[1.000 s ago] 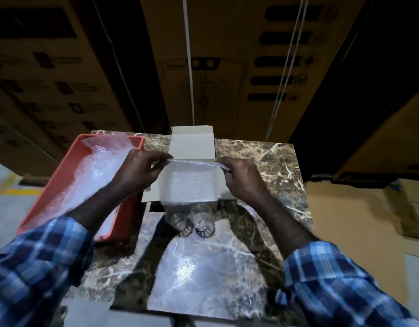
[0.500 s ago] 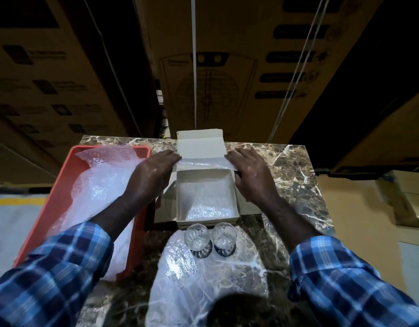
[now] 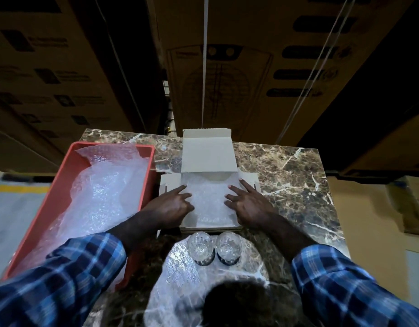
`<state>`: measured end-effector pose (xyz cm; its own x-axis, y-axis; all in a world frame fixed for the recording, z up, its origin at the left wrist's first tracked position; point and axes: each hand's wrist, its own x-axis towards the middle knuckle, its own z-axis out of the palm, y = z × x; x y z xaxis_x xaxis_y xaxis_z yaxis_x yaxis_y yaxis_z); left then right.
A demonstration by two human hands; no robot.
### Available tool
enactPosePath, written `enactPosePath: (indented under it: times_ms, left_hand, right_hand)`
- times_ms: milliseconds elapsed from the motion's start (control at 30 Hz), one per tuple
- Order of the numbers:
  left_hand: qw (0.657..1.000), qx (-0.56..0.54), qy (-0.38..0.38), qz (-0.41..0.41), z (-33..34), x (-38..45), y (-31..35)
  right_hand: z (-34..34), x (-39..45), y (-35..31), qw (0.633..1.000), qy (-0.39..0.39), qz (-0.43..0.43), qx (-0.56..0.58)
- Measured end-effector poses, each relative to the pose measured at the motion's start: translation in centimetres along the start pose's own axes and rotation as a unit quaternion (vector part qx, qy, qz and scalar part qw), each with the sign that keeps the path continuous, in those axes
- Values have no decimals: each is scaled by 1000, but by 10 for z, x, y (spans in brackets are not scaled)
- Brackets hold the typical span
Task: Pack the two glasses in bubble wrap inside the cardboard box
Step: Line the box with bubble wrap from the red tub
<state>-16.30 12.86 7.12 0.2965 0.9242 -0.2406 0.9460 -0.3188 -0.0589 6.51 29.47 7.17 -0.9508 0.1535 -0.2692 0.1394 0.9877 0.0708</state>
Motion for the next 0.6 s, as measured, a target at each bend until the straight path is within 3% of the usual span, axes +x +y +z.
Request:
enactPosePath:
  times_ms: [100, 333, 400, 500, 600]
  left_hand:
    - [997, 0, -80, -9, 1, 6, 3]
    - [996, 74, -21, 32, 21, 9, 1]
    - [997, 61, -26, 26, 10, 13, 4]
    - [992, 18, -120, -13, -3, 21, 4]
    - [984, -93, -127, -81, -14, 29, -2]
  right_hand:
    - [-1, 5, 0, 999, -43, -6, 2]
    - [11, 18, 0, 997, -67, -30, -21]
    - [12, 20, 0, 995, -90, -25, -25]
    - [6, 25, 1, 995, -95, -16, 6]
    - [-15, 28, 2, 990, -131, -11, 54]
